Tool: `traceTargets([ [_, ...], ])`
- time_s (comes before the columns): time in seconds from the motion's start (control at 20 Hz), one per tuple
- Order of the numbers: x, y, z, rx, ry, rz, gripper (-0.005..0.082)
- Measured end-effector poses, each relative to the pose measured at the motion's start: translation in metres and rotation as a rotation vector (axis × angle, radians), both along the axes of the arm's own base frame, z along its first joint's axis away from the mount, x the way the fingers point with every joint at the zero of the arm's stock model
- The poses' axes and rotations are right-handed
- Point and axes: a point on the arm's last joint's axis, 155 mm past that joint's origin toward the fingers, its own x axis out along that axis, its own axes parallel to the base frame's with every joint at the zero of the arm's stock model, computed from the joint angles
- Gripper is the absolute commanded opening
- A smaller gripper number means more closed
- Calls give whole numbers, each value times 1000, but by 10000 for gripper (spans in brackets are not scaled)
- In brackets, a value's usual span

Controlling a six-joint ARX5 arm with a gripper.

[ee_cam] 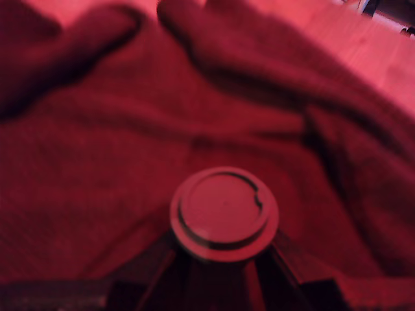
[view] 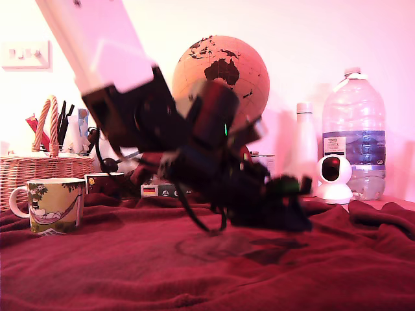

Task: Pick up the coffee capsules on the table and drop them inside the coffee cup

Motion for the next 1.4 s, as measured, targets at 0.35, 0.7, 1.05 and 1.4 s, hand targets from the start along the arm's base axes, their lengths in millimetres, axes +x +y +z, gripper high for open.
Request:
traceTargets([
  [0.35, -2, 3, 47, -27, -39, -4, 218],
  [0.7, 0, 15, 92, -44, -93, 2, 218],
  [1.05, 12, 43, 100, 10, -99, 35, 218],
  [1.4, 18, 62, 96, 58, -82, 56, 218],
])
